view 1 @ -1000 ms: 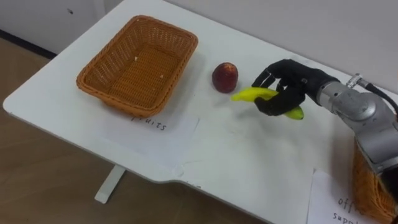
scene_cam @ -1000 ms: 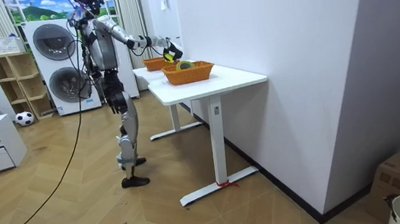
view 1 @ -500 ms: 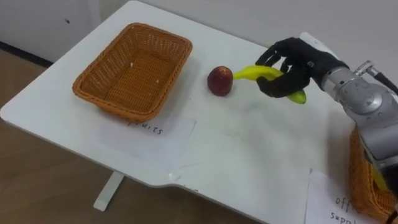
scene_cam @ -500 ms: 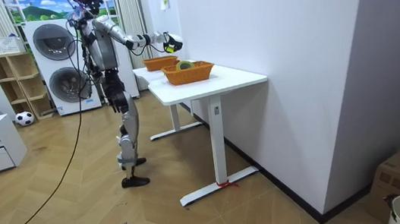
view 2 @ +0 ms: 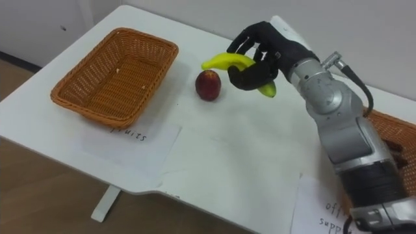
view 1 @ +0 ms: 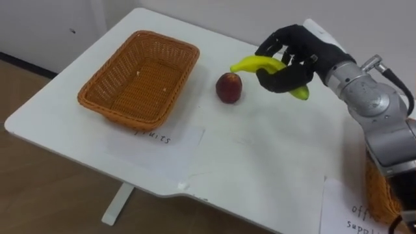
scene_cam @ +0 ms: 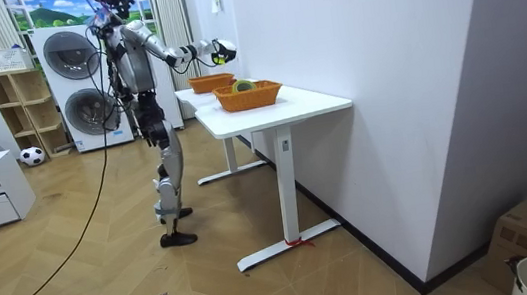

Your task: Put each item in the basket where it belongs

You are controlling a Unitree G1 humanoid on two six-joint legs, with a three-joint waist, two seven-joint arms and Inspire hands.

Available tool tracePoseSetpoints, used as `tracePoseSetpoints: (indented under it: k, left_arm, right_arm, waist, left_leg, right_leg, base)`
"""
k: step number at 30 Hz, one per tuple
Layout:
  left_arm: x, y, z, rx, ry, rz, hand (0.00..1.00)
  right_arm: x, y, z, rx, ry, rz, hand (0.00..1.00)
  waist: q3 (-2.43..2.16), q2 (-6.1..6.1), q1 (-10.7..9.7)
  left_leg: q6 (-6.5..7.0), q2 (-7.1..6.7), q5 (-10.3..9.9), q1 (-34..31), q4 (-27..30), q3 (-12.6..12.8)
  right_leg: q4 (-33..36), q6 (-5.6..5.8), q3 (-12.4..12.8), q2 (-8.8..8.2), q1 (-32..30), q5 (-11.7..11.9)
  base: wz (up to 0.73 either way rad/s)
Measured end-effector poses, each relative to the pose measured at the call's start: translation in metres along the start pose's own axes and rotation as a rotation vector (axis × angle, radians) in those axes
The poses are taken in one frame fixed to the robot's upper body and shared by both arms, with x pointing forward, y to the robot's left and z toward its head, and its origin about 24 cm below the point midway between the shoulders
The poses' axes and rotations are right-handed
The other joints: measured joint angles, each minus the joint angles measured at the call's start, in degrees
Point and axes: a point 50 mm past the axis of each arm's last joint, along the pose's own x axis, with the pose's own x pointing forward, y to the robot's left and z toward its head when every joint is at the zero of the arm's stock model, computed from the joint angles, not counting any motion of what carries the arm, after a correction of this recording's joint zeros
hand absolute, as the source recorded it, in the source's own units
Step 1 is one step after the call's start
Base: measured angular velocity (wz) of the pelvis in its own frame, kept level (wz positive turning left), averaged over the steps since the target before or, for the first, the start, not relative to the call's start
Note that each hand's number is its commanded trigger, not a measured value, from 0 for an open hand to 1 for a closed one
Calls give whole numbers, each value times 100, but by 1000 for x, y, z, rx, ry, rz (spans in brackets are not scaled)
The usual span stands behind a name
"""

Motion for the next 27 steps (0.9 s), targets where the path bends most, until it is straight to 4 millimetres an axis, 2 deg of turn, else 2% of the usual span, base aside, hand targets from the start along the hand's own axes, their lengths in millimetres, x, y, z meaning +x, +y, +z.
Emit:
tracePoseSetpoints:
  k: [3, 8, 11, 21, 27]
  left_arm:
    - [0, 1, 0, 1, -2, 1, 0]
    - [0, 3, 1, -24, -4, 8, 0]
    - [0, 5, -1, -45, 4, 16, 0]
    - [-2, 2, -12, -43, 52, -9, 0]
    - [-2, 0, -14, -43, 60, -36, 0]
  right_arm:
    - [1, -3, 2, -3, -4, -23, 100]
    - [6, -6, 13, 32, -46, -51, 100]
    - [9, -3, 20, 58, -70, -51, 100]
    - [16, 7, 33, 128, -104, -41, 100]
    - [19, 13, 34, 154, -105, -41, 100]
  waist:
    - [-42, -73, 100]
    - [12, -127, 289]
    - [71, -152, 355]
    - [83, -120, 636]
    - [95, -101, 728]
  left_leg:
    - [2, -8, 1, 37, 17, -36]
    - [2, -7, 1, 79, 13, -44]
    - [1, -13, 0, 32, 17, -103]
    - [5, -66, -4, -76, 83, -337]
    - [9, -167, -4, -73, 111, -519]
  right_leg:
    - [4, 0, 7, -4, 29, 0]
    - [2, 1, 5, -6, 55, -1]
    - [1, 7, -18, -1, 64, -4]
    - [-12, 30, -307, -16, 71, -19]
    - [-10, 137, -320, -78, 165, -88]
  base:
    - [7]
    - [1]
    - [10]
    - [12]
    - [17]
